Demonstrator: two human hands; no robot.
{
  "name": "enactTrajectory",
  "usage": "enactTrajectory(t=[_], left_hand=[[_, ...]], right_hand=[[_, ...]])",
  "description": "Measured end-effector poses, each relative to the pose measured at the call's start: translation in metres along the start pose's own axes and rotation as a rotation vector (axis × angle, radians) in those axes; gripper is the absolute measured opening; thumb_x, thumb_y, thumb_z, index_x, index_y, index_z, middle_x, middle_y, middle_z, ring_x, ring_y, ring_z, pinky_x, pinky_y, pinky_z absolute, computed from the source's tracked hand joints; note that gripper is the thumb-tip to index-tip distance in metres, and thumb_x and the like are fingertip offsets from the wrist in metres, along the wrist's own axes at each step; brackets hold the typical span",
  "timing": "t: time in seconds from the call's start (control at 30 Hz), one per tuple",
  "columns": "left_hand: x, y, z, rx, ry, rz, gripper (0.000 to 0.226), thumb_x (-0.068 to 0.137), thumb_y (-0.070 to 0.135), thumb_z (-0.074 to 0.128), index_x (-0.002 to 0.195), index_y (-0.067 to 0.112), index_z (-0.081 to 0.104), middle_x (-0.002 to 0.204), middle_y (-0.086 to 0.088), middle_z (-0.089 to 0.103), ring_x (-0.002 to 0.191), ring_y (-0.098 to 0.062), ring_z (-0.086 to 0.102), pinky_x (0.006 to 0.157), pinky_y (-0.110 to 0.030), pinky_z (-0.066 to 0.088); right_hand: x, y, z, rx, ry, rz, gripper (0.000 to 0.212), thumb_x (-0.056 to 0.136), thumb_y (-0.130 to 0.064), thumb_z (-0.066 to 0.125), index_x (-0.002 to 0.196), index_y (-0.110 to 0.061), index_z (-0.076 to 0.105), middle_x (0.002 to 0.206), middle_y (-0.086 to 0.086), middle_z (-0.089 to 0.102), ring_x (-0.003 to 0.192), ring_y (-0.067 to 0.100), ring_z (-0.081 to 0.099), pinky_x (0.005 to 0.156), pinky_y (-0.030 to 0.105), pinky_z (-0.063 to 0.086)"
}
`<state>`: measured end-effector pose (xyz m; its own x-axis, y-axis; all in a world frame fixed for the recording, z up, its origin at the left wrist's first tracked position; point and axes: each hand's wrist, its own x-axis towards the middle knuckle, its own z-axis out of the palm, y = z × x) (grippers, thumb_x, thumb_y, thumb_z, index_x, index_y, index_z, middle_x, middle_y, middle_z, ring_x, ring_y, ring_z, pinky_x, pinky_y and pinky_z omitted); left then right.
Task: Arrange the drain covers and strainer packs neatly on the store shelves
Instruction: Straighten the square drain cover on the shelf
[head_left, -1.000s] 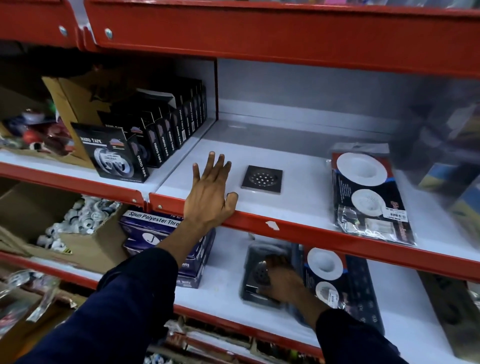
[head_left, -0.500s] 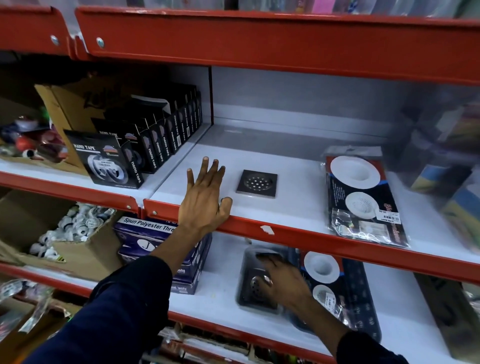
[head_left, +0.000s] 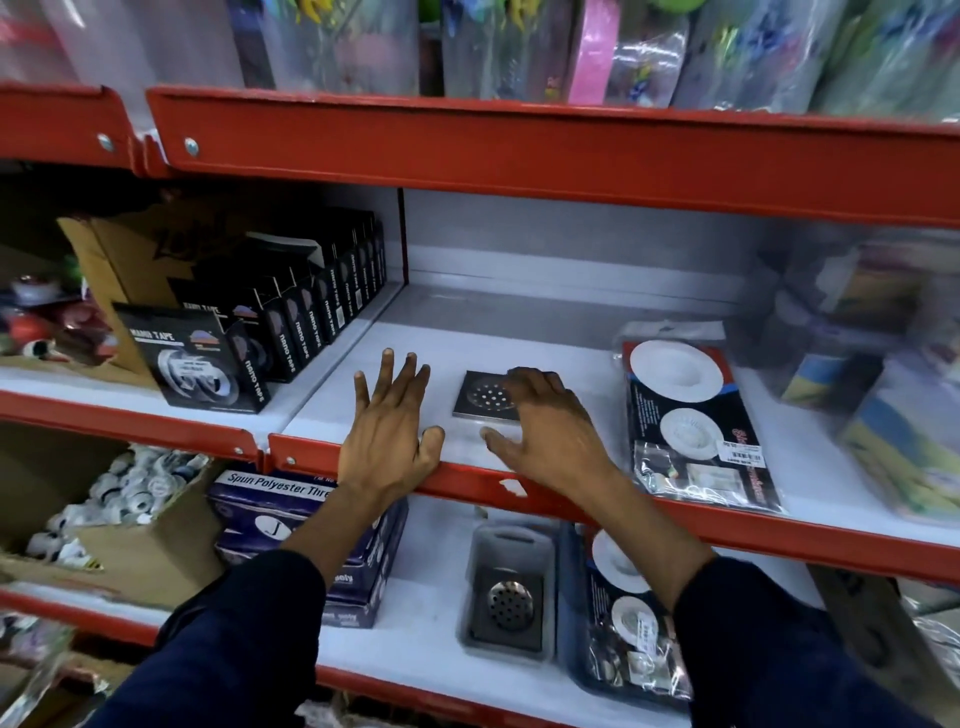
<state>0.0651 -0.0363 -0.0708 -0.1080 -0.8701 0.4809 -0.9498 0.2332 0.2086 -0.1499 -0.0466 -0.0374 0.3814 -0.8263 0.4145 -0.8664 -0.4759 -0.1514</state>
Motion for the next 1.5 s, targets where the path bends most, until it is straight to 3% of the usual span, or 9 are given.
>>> enactTrajectory(t=[0.17,0.3,0.47,0.7,0.83,0.97,1.07,1.27,1.5], left_hand=[[0.001,0.0,-0.002,0.015,-0.018,-0.014,0.08,0.079,0.042,0.028,0.153,0.011,0.027,0.164,-0.012,0.021,0.155,-0.024,-0.004,0.125,-0.056,0.005],[0.001,0.0,-0.002,0.023,-0.007,-0.012,0.08,0.079,0.043,0.028,0.153,0.011,0.028,0.164,-0.012,0.022,0.154,-0.023,-0.003,0.125,-0.056,0.007],[0.002,0.0,-0.003,0.018,-0.007,-0.011,0.08,0.079,0.042,0.029,0.152,0.011,0.029,0.163,-0.012,0.023,0.154,-0.023,-0.002,0.125,-0.056,0.007],[0.002,-0.002,-0.002,0.03,0.004,0.003,0.08,0.082,0.049,0.026,0.152,0.01,0.029,0.162,-0.014,0.026,0.155,-0.025,0.001,0.124,-0.057,0.008],[0.001,-0.004,0.0,0.015,0.013,0.022,0.08,0.084,0.052,0.027,0.152,0.01,0.03,0.161,-0.015,0.028,0.155,-0.027,0.004,0.124,-0.059,0.008],[0.001,-0.001,-0.001,0.027,0.012,0.008,0.077,0.082,0.044,0.032,0.151,0.01,0.031,0.162,-0.015,0.028,0.155,-0.026,0.003,0.124,-0.058,0.008],[0.001,-0.001,0.0,0.025,0.016,0.012,0.077,0.082,0.046,0.03,0.15,0.011,0.032,0.161,-0.015,0.029,0.155,-0.027,0.004,0.124,-0.059,0.009],[0.001,-0.001,0.0,0.03,0.013,0.013,0.076,0.084,0.049,0.024,0.151,0.012,0.032,0.162,-0.015,0.028,0.155,-0.027,0.002,0.123,-0.06,0.01],[0.002,0.001,-0.001,-0.001,0.015,-0.003,0.078,0.08,0.047,0.026,0.15,0.012,0.034,0.161,-0.014,0.029,0.155,-0.026,0.003,0.124,-0.058,0.01]], right_hand=[[0.045,0.025,0.022,0.111,-0.451,0.101,0.101,0.081,-0.075,0.053,0.157,-0.023,0.011,0.166,0.004,0.009,0.153,0.028,0.006,0.124,0.044,0.013],[0.061,0.033,0.026,0.079,-0.473,0.05,0.102,0.081,-0.077,0.052,0.156,-0.017,0.017,0.162,0.008,0.024,0.147,0.029,0.025,0.12,0.041,0.024],[0.06,0.034,0.015,0.015,-0.377,0.003,0.104,0.079,-0.076,0.054,0.154,-0.012,0.019,0.151,0.014,0.037,0.135,0.031,0.035,0.109,0.04,0.038],[-0.01,0.007,-0.031,0.081,0.075,-0.123,0.104,0.071,-0.078,0.062,0.149,-0.016,0.031,0.146,0.005,0.039,0.133,0.019,0.035,0.111,0.03,0.031],[-0.06,0.003,-0.031,0.096,0.233,-0.331,0.106,0.066,-0.076,0.07,0.142,-0.007,0.046,0.138,0.012,0.049,0.126,0.024,0.046,0.113,0.027,0.029],[-0.105,0.018,0.01,0.134,0.296,-0.596,0.104,0.068,-0.078,0.067,0.137,-0.005,0.04,0.137,0.012,0.044,0.125,0.026,0.048,0.116,0.037,0.032],[-0.131,0.028,0.053,0.143,0.154,-0.64,0.1,0.072,-0.078,0.063,0.138,-0.005,0.041,0.137,0.012,0.046,0.126,0.026,0.048,0.115,0.041,0.035],[-0.147,0.034,0.129,0.094,-0.311,-0.212,0.102,0.071,-0.084,0.054,0.149,-0.021,0.034,0.149,0.004,0.041,0.135,0.022,0.04,0.106,0.041,0.046],[-0.139,0.048,0.192,0.016,-0.548,0.094,0.11,0.067,-0.079,0.054,0.151,-0.014,0.025,0.153,0.011,0.03,0.14,0.032,0.031,0.116,0.042,0.033]])
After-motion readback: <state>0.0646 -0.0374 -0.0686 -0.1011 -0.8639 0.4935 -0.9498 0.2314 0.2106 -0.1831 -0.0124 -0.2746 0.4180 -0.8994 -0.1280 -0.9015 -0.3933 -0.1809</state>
